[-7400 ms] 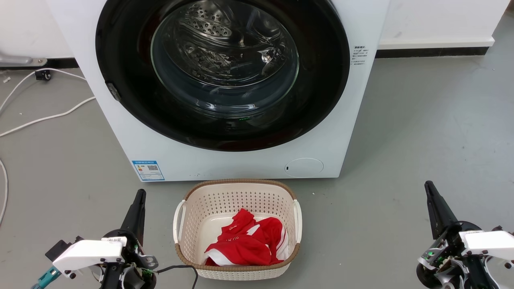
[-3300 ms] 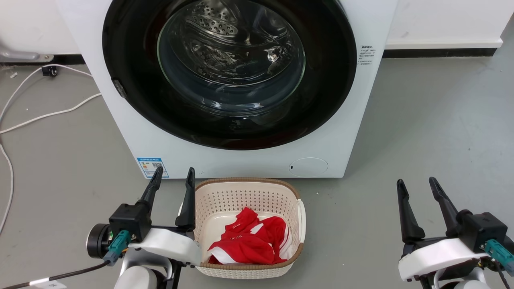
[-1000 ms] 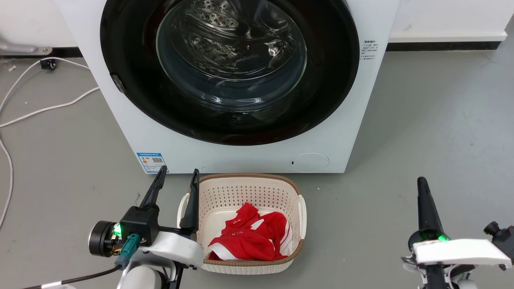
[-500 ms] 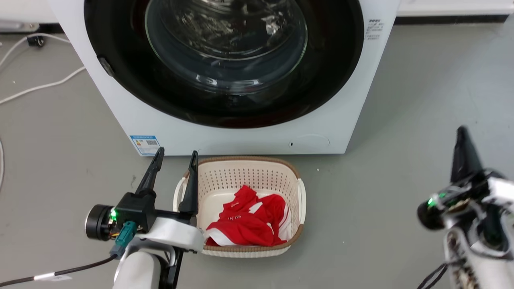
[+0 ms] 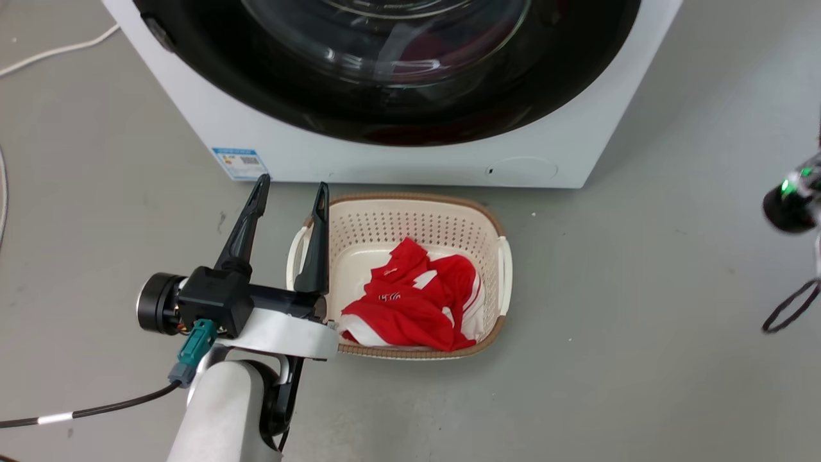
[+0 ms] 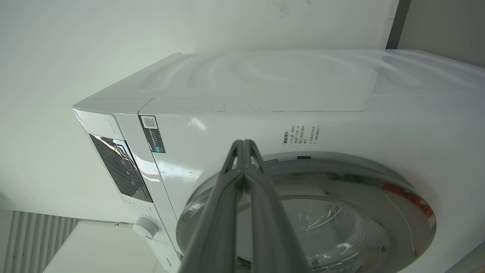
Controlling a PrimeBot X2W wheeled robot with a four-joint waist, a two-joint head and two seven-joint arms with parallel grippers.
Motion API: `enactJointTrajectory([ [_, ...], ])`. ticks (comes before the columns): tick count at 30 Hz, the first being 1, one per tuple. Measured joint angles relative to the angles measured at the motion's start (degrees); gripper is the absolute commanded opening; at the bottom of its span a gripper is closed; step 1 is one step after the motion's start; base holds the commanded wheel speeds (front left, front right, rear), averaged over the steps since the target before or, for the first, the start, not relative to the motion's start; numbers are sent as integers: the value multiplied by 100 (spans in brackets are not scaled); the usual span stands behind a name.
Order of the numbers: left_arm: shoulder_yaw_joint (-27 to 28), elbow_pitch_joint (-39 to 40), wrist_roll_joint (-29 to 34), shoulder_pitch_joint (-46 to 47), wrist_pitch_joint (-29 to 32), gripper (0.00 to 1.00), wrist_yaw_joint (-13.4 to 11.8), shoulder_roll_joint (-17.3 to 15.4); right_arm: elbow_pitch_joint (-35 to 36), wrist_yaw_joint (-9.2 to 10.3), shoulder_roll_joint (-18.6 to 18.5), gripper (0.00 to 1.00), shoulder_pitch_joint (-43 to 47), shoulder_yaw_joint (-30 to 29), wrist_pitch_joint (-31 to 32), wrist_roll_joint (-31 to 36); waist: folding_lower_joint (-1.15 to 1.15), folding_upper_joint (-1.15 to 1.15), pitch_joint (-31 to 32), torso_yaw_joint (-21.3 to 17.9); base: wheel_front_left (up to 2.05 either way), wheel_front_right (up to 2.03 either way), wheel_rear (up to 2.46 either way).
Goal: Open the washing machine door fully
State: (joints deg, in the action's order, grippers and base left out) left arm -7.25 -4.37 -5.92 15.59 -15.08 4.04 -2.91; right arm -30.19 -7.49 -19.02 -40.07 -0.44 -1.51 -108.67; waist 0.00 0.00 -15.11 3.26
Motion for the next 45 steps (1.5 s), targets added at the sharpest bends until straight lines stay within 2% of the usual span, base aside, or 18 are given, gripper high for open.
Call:
enactJointTrajectory([
  [8, -34, 244, -37, 207, 0, 100, 2, 1, -578, 0, -468, 0, -1297, 831, 671, 247, 0, 0, -444, 168, 0, 0, 0],
  [15, -37, 426, -76, 340, 0, 100, -11, 0, -1072, 0, -519, 0, -2312, 1550, 1066, 528, 0, 0, -822, 228, 0, 0, 0],
  [21, -113, 504, -149, 500, 0, 100, -19, 0, -1600, 0, -453, 0, -2936, 1952, 1115, 743, 0, 0, -1099, 291, 0, 0, 0],
  [34, -237, 586, -289, 727, 0, 100, -127, 1, -2114, 0, -409, 0, -3563, 2250, 1269, 847, 0, 0, -1535, 445, 0, 0, 0],
  [45, -224, 533, -290, 796, 0, 100, -178, 1, -1563, 1, -564, 0, -3401, 2426, 2240, 576, 0, 0, -1553, 450, 0, 0, 0],
])
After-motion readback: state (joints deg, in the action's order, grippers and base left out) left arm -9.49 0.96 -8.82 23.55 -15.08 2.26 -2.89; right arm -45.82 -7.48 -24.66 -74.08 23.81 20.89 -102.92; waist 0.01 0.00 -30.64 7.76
